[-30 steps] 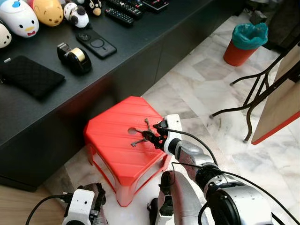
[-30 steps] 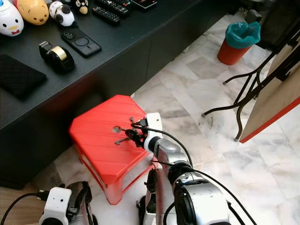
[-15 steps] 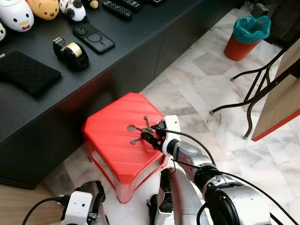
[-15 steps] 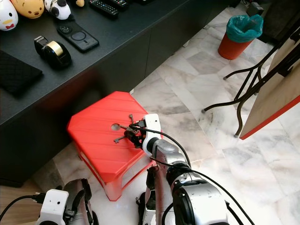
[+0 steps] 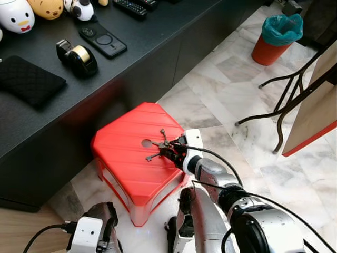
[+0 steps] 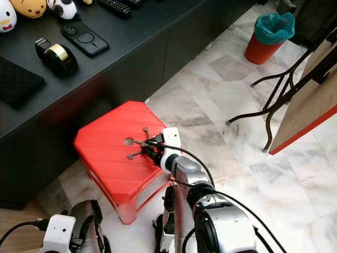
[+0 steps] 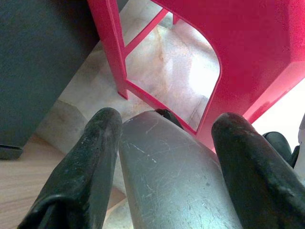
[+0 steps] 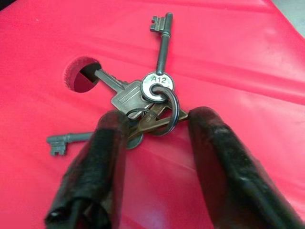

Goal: Hang keys on a hook

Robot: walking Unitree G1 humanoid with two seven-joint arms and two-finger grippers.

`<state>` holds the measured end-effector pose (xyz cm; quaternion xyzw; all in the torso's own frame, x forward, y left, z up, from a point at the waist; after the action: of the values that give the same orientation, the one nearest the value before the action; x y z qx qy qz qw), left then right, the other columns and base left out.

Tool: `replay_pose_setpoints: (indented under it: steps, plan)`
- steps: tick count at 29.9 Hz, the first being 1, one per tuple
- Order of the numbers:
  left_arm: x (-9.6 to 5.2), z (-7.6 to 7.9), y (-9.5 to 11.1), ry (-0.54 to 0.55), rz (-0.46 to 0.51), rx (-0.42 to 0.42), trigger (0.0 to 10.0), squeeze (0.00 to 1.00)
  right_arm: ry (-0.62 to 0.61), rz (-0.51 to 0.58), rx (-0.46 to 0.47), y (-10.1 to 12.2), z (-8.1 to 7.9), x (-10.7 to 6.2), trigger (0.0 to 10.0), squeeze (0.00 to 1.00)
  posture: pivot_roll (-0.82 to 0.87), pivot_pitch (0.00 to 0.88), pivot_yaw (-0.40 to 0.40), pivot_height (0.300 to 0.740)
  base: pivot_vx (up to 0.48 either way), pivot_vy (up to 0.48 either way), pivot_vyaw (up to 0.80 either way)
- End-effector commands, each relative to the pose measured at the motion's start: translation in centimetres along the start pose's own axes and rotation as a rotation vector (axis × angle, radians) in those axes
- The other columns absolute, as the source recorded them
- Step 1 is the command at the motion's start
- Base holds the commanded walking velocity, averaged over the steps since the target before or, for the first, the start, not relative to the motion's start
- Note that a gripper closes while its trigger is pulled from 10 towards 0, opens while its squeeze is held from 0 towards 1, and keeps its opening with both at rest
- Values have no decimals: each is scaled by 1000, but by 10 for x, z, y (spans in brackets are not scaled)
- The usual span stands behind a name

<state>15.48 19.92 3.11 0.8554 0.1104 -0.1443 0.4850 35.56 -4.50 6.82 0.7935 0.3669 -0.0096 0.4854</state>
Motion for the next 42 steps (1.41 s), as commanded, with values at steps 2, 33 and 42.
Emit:
replay_pose_setpoints:
  steps: [2,33,42]
  plan:
    - [-11,17,-17,-71,-94,1,10000,0,-28,-89,37,-26,8,-3,0,0,170,367,-182,567,0,0,0]
    - [2,19,-17,-88,-88,24,10000,0,54,70,-21,-1,0,-3,0,0,157,336,-170,567,0,0,0]
    - [15,15,-16,-74,-76,30,10000,0,50,337,-42,49,-4,-9,0,0,152,293,-168,567,0,0,0]
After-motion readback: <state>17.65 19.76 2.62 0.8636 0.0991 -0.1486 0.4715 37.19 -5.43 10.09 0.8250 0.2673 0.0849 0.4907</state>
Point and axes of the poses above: a point about 5 cm out from each wrist's last joint towards the gripper, its own x axis pointing out of the wrist towards the gripper, its own y axis along the axis of the wrist's last joint, z = x × y, the point moved 1 cm from there along x, pointing out of the wrist towards the gripper, and after that the axes turned 15 degrees about x, right-handed, at the moved point
